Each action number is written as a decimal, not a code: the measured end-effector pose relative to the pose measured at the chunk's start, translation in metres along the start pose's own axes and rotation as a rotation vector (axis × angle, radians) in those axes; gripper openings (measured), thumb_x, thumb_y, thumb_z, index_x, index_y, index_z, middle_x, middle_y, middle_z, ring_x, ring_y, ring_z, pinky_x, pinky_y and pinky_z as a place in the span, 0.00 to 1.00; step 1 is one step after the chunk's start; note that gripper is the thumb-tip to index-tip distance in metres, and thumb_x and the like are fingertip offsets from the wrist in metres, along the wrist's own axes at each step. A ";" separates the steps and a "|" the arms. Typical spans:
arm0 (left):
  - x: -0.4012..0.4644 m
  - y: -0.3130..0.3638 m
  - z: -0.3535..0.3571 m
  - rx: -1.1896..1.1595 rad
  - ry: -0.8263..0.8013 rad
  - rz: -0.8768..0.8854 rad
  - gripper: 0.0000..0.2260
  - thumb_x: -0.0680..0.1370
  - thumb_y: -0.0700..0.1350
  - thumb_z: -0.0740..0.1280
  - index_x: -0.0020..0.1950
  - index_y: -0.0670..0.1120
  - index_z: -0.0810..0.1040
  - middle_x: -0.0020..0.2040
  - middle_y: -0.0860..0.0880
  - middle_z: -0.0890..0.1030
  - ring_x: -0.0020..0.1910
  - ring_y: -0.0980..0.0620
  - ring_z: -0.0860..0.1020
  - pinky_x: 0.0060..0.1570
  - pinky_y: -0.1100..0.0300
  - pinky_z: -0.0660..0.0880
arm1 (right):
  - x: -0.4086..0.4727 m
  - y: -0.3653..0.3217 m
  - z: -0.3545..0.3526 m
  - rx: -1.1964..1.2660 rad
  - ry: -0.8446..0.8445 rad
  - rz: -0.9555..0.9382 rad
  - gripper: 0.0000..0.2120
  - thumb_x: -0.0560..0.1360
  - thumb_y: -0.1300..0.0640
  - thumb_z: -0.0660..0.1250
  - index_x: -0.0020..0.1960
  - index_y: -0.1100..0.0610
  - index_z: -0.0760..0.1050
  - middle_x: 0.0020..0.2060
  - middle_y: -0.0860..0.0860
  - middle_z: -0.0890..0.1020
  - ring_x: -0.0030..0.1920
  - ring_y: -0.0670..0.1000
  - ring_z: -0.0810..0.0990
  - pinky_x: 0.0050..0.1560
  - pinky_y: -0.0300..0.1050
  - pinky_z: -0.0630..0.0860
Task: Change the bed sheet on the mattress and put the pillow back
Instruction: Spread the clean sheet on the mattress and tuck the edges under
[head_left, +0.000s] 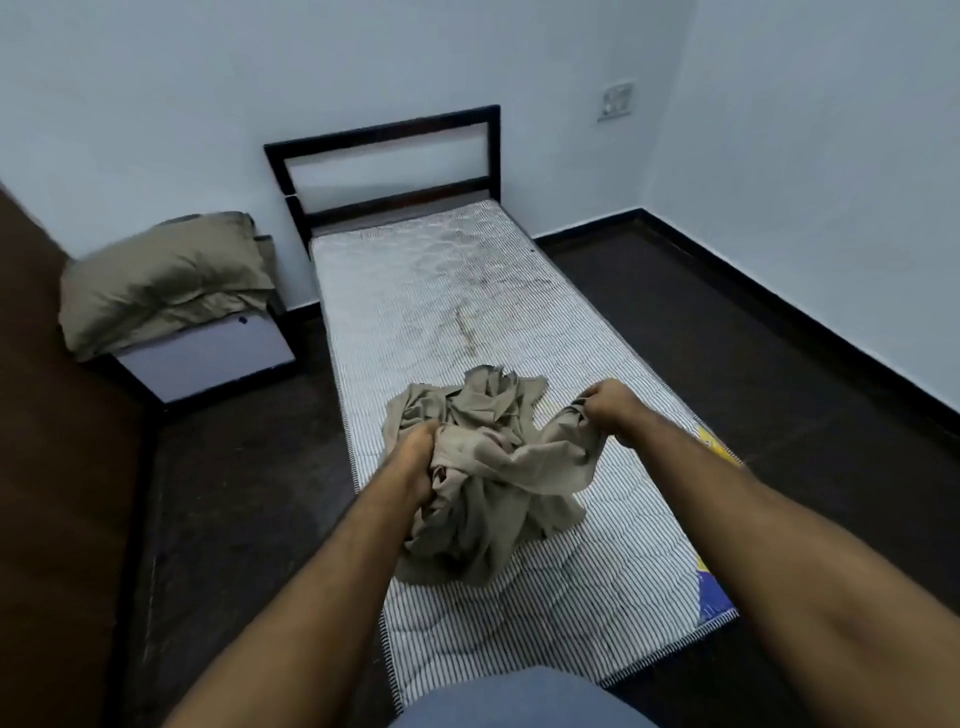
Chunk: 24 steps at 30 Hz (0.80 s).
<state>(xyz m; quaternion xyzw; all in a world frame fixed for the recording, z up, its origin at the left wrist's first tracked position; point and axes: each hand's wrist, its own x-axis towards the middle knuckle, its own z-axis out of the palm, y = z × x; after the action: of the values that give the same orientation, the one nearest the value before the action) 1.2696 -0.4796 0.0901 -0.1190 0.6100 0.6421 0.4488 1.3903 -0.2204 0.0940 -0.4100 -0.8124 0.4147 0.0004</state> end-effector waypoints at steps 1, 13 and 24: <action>0.004 0.002 0.011 -0.063 0.005 -0.005 0.20 0.82 0.51 0.60 0.59 0.36 0.80 0.51 0.36 0.83 0.43 0.39 0.83 0.42 0.50 0.83 | 0.001 0.008 -0.008 0.047 -0.002 0.015 0.12 0.73 0.70 0.61 0.46 0.64 0.83 0.40 0.58 0.84 0.43 0.58 0.82 0.40 0.48 0.78; -0.045 0.091 0.230 -0.462 -0.571 0.285 0.14 0.79 0.48 0.60 0.55 0.41 0.80 0.60 0.39 0.79 0.54 0.40 0.82 0.55 0.47 0.81 | 0.044 0.037 -0.258 0.654 0.861 -0.199 0.24 0.73 0.68 0.58 0.65 0.57 0.78 0.61 0.49 0.80 0.61 0.45 0.76 0.67 0.30 0.66; 0.020 -0.149 0.356 0.239 -0.355 0.050 0.14 0.86 0.45 0.59 0.70 0.44 0.73 0.67 0.36 0.77 0.60 0.33 0.79 0.29 0.52 0.81 | -0.006 0.257 -0.175 0.675 0.558 0.729 0.28 0.83 0.42 0.58 0.73 0.63 0.69 0.72 0.66 0.68 0.71 0.65 0.70 0.72 0.51 0.66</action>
<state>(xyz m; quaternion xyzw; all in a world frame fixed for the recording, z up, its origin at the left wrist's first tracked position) 1.5063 -0.1759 0.0558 0.0652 0.5959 0.5872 0.5438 1.6250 -0.0239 0.0376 -0.7351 -0.4096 0.5006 0.2030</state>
